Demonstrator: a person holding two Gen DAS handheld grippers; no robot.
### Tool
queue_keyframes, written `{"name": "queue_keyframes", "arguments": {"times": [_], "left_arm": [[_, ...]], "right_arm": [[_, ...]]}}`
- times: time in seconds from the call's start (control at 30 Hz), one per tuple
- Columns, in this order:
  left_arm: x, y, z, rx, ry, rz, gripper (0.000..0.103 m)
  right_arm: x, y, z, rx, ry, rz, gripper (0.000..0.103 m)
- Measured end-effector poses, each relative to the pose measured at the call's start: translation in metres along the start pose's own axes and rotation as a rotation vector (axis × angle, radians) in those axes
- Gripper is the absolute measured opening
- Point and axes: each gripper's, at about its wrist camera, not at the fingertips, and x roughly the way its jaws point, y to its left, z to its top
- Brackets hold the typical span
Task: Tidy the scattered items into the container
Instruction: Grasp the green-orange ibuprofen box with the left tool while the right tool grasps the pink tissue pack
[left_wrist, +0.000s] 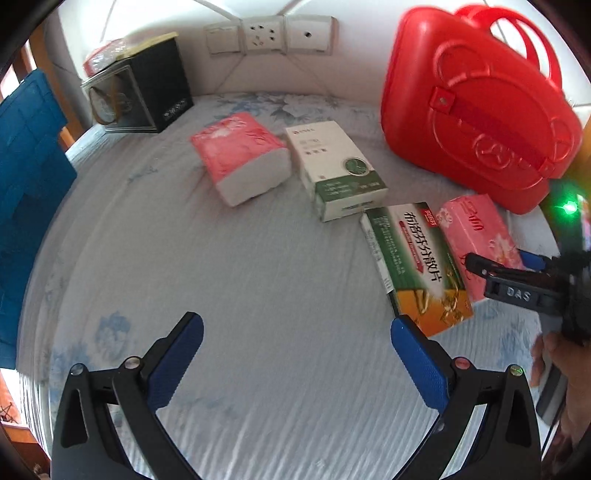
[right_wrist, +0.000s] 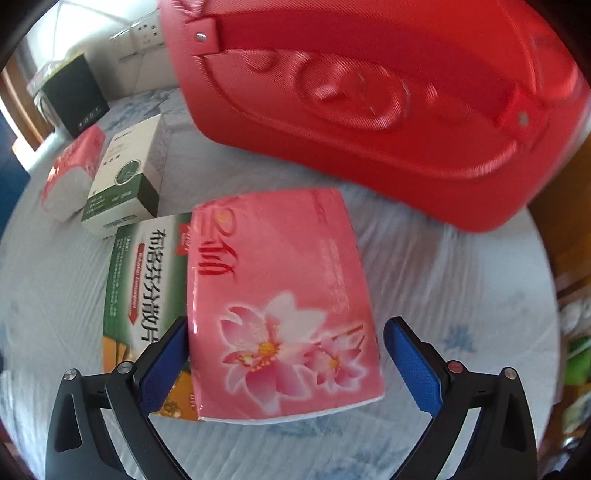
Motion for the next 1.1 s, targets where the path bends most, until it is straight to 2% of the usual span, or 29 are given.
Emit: {"name": "queue_keyframes", "arguments": {"times": [0.3,0.53,0.77,0.9,1.0,1.1], "left_arm": [[0.049,-0.082,0.023,-0.002,0.058,-0.04,0.103],[0.082,-0.107,0.03,-0.069,0.115,-0.044,0.103],[0.113,-0.123,0.027,-0.07,0.161,0.007,0.103],[0.114,-0.124,0.028,-0.066,0.116,0.007,0.103],[0.109,-0.127,0.025,-0.01,0.102,-0.01,0.092],[0.105,-0.131,0.017,0.051,0.103,-0.014,0.091]], "right_arm": [[-0.033,-0.039,-0.062,0.081,0.028,-0.021,0.09],[-0.055,-0.06,-0.105,0.084,0.023,-0.014,0.09],[-0.055,-0.06,-0.109,0.095,0.015,0.003,0.09],[-0.056,-0.06,-0.112,0.105,0.011,0.008,0.09],[-0.056,-0.061,-0.113,0.104,0.008,0.011,0.09],[-0.056,-0.059,-0.113,0.105,0.006,0.003,0.089]]}}
